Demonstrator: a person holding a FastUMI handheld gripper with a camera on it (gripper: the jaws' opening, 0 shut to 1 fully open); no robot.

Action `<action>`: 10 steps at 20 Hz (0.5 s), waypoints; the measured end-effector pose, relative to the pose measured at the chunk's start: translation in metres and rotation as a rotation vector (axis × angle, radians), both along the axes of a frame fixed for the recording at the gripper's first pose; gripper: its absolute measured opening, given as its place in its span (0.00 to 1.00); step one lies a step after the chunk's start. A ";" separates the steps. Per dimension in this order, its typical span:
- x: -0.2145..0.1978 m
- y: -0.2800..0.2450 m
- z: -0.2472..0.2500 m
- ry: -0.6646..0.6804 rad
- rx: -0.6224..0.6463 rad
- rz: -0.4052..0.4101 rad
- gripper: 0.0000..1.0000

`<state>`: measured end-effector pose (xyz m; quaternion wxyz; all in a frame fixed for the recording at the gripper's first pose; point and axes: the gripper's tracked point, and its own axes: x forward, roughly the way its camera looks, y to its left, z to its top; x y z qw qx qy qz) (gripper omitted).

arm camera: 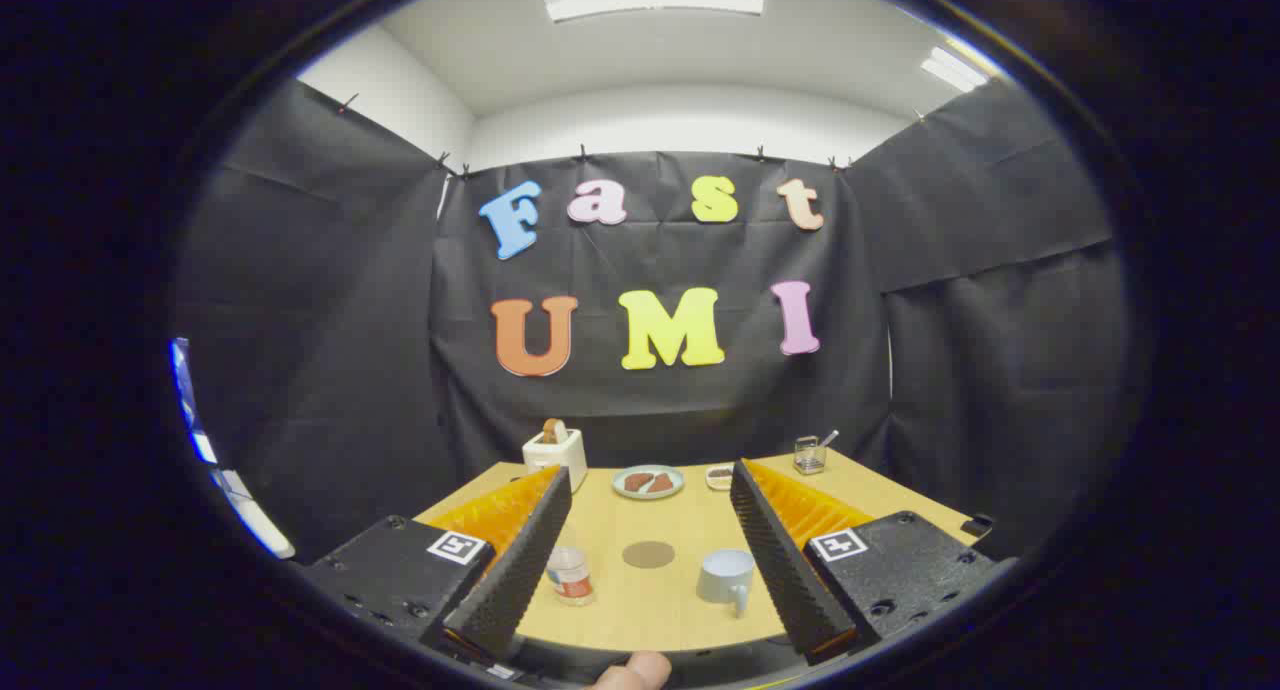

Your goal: Take the bottle from table, then pour the juice into the cup, finally place the bottle on the coaster

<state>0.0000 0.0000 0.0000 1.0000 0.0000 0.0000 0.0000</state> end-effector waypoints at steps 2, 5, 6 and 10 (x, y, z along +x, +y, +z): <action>-0.003 0.008 0.007 -0.004 0.016 0.008 1.00; -0.004 0.017 0.010 0.000 0.020 0.012 1.00; -0.005 0.018 0.012 0.003 0.018 0.008 1.00; -0.009 0.025 0.018 -0.004 0.016 0.003 1.00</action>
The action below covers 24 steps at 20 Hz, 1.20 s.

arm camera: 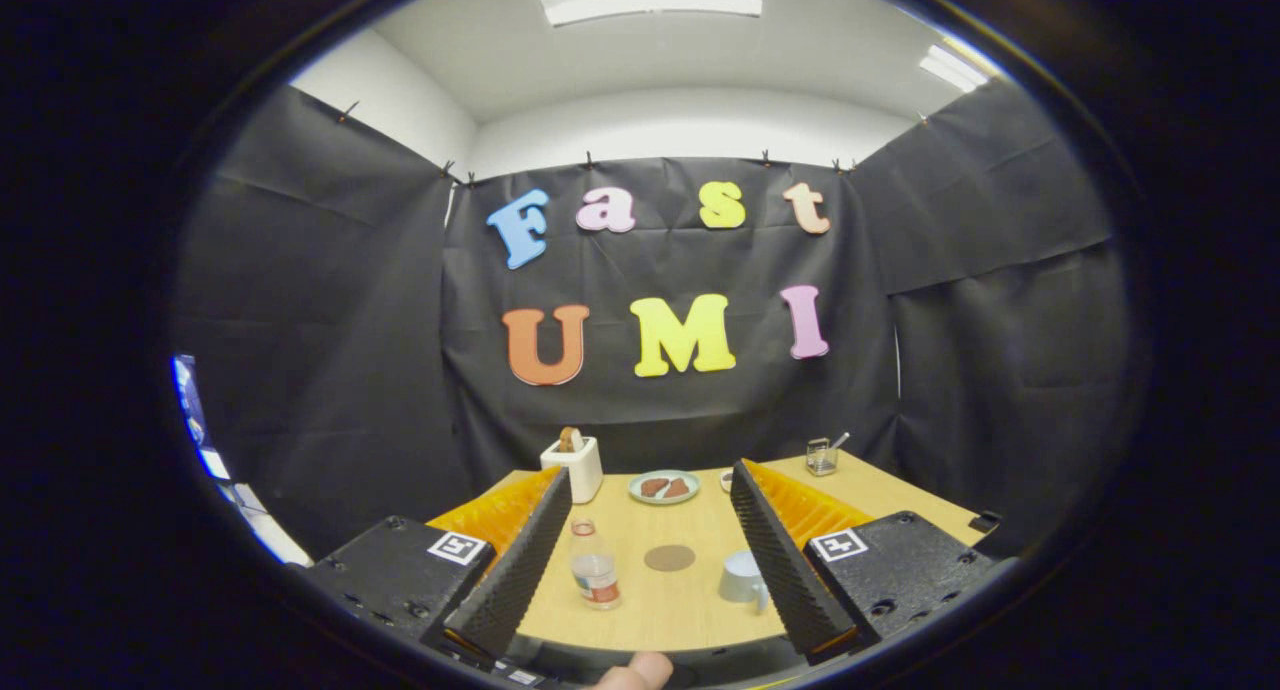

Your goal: Take the bottle from table, then pour the juice into the cup, finally place the bottle on the coaster

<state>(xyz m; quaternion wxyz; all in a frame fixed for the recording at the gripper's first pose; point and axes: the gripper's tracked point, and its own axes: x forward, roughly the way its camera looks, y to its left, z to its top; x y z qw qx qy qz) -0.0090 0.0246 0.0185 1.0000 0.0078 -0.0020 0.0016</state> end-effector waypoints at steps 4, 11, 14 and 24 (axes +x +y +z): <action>-0.003 0.009 0.004 -0.007 -0.007 0.008 1.00; -0.004 0.011 0.004 0.001 -0.022 -0.006 1.00; -0.004 0.019 0.008 -0.002 -0.003 0.013 1.00; 0.003 0.019 -0.009 0.010 -0.004 0.001 1.00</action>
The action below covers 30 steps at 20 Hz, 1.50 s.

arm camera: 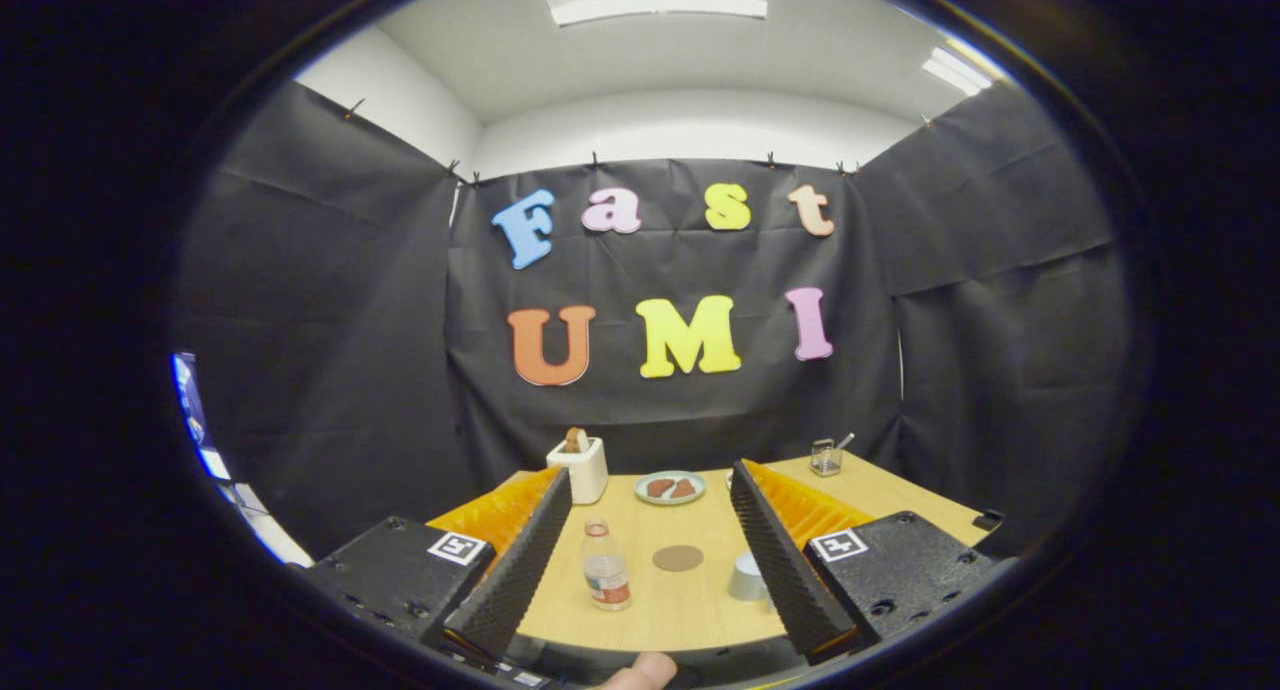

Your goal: Take the bottle from table, then pour the juice into the cup, finally place the bottle on the coaster

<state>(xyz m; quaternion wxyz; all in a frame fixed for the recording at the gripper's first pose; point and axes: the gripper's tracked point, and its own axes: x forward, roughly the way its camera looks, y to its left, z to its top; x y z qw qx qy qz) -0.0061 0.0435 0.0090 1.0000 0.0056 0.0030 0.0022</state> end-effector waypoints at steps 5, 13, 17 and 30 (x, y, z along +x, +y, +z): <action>0.013 0.002 -0.028 0.025 -0.005 0.008 1.00; 0.037 0.012 -0.073 0.005 -0.037 0.030 1.00; 0.047 0.010 -0.100 -0.012 0.007 0.044 1.00; 0.105 0.000 -0.195 0.046 0.027 0.042 1.00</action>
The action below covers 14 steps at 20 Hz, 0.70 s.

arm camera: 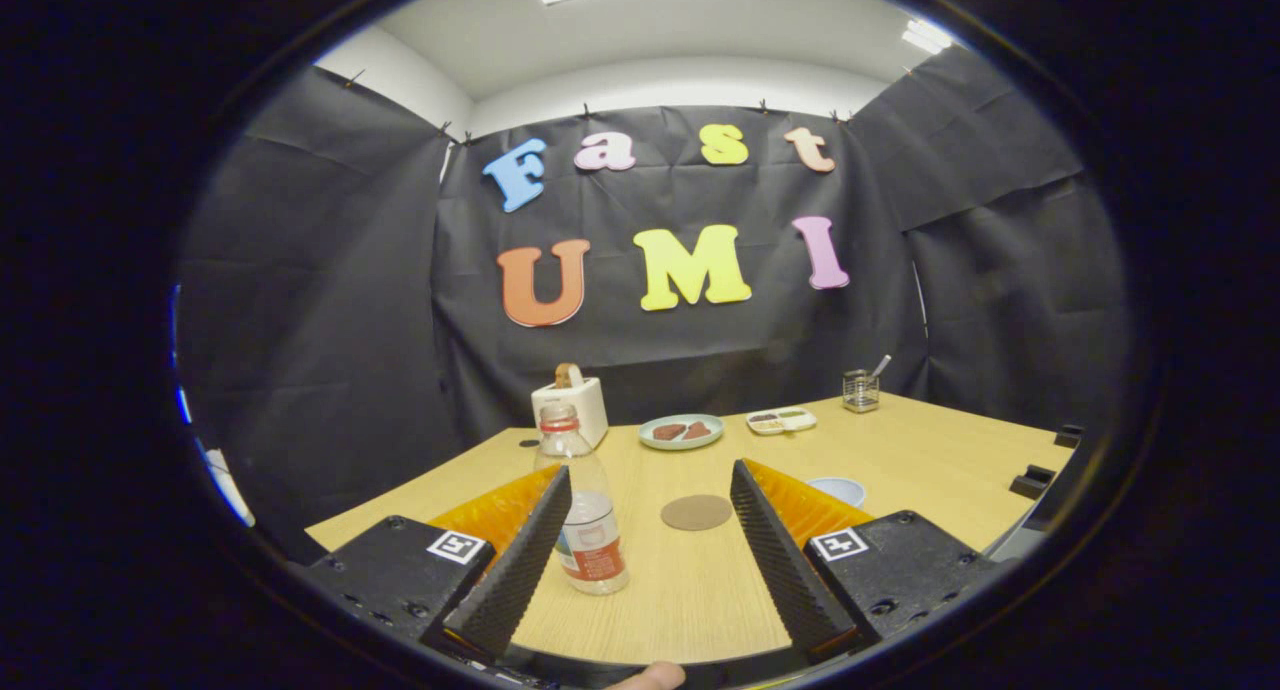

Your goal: Take the bottle from table, then pour the juice into the cup, finally place the bottle on the coaster

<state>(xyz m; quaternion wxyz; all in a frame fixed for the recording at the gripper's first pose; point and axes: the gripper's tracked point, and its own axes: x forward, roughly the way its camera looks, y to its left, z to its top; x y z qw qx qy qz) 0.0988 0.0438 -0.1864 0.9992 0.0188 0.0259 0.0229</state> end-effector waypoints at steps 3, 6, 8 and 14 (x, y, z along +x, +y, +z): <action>0.009 0.010 -0.012 0.000 -0.024 0.030 1.00; 0.020 0.021 -0.024 0.015 -0.048 0.047 1.00; 0.030 0.033 -0.035 0.031 -0.053 0.062 1.00; 0.068 0.059 -0.077 0.082 -0.080 0.081 1.00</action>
